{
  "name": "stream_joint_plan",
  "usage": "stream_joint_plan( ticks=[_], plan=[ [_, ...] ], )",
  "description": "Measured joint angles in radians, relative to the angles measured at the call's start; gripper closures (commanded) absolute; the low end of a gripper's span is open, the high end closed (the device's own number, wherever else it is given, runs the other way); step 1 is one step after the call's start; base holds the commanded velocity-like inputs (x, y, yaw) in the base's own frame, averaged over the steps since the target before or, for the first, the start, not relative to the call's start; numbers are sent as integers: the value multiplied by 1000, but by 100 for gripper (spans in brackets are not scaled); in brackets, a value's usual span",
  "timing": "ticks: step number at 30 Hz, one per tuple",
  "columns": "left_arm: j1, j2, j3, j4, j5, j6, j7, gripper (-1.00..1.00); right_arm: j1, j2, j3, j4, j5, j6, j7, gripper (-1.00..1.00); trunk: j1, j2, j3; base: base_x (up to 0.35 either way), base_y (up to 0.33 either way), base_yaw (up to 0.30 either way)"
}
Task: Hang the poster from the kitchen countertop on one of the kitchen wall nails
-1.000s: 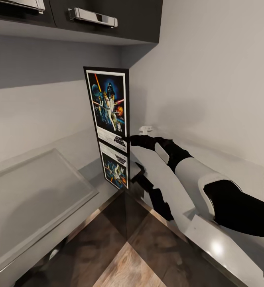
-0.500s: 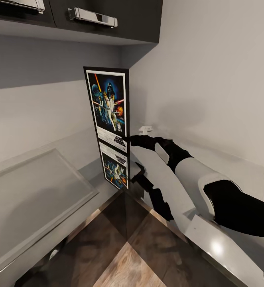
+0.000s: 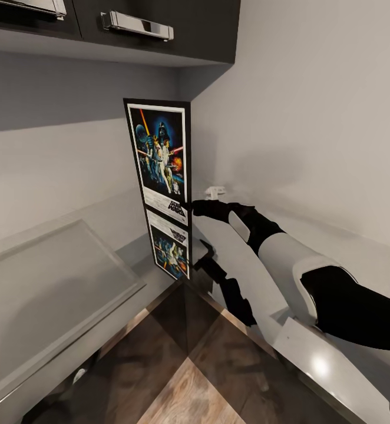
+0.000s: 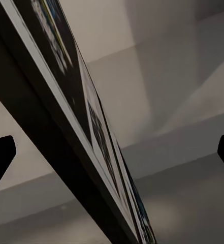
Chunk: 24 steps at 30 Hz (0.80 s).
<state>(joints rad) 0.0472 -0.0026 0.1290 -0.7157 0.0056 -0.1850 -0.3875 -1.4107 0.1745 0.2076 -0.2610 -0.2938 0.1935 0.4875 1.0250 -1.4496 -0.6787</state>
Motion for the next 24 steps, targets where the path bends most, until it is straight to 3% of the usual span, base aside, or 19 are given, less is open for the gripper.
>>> stream_joint_plan(
  ticks=[11, 12, 15, 24],
  plan=[
    [0, 0, 0, 0, 0, 0, 1, -100, 0, 0, 5, 1, 2, -1, 10, -100, 0, 0, 0, 0, 0, 0],
    [0, 0, 0, 0, 0, 0, 1, -100, 0, 0, 41, 1, 3, -3, 18, -100, 0, 0, 0, 0, 0, 0],
    [0, 0, 0, 0, 0, 0, 1, -100, 2, 0, 83, 2, 3, -6, 22, -100, 0, 0, 0, 0, 0, 0],
    [0, 0, 0, 3, 0, 0, 1, -100, 9, 0, 92, 7, 2, -35, 23, -100, 0, 0, 0, 0, 0, 0]
  ],
)
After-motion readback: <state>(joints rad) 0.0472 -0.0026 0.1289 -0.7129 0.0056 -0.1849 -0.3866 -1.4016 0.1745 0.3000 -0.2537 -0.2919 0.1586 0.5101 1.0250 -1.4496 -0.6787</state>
